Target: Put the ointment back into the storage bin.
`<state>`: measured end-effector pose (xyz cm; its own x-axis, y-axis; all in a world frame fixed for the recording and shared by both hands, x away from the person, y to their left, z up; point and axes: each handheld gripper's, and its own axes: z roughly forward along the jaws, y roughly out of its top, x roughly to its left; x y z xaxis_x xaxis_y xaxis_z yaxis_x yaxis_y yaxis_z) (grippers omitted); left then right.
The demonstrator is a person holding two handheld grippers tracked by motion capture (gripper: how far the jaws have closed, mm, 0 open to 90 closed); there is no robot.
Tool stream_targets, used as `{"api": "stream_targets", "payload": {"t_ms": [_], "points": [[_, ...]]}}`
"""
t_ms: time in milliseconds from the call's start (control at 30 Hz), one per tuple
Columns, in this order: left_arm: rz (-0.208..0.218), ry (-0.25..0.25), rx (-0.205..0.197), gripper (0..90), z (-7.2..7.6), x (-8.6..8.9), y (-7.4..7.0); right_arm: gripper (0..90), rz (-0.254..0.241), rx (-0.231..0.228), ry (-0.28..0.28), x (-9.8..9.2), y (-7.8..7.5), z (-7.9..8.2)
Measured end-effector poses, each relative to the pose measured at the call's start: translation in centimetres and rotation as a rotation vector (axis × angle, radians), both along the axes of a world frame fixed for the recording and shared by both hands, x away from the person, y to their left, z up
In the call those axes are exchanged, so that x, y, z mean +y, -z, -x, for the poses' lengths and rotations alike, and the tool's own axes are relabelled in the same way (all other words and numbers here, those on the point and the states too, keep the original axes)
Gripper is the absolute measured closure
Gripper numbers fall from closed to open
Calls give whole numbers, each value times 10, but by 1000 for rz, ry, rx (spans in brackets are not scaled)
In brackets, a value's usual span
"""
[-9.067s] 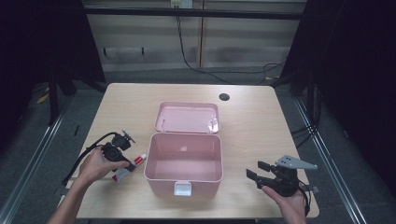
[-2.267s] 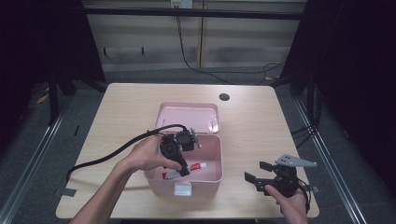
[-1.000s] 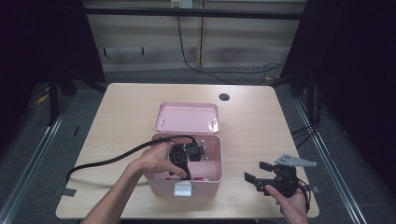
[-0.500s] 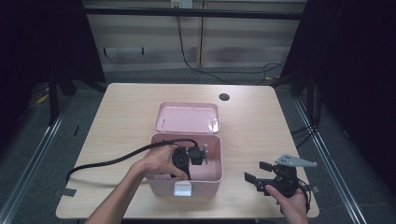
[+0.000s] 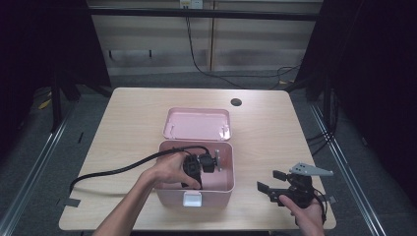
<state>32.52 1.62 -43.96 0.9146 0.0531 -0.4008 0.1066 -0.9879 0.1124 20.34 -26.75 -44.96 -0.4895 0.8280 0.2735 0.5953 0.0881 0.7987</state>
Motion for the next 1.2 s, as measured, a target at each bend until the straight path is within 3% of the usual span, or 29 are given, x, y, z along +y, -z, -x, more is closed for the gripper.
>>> {"api": "stream_targets", "payload": {"t_ms": [67, 300, 533, 600, 800, 900, 1200], "points": [[6, -23, -2, 679, 1, 1, 0, 169, 1, -1, 2, 0, 0, 0], [30, -29, -15, 664, 0, 2, -6, 169, 2, 0, 2, 0, 0, 0], [23, -27, -35, 655, 1, 6, -14, 169, 3, 2, 0, 0, 0, 0], [36, -16, -50, 657, 0, 8, -18, 169, 3, 1, 0, 0, 0, -1], [76, -57, -84, 664, 1, 14, -31, 169, 5, 1, -1, 0, 0, 0], [97, -69, -145, 642, 3, 19, -41, 169, 2, 3, -1, 0, 0, -1], [125, -85, -138, 615, 5, 29, -59, 169, 5, 3, 0, 0, 0, -1]]}}
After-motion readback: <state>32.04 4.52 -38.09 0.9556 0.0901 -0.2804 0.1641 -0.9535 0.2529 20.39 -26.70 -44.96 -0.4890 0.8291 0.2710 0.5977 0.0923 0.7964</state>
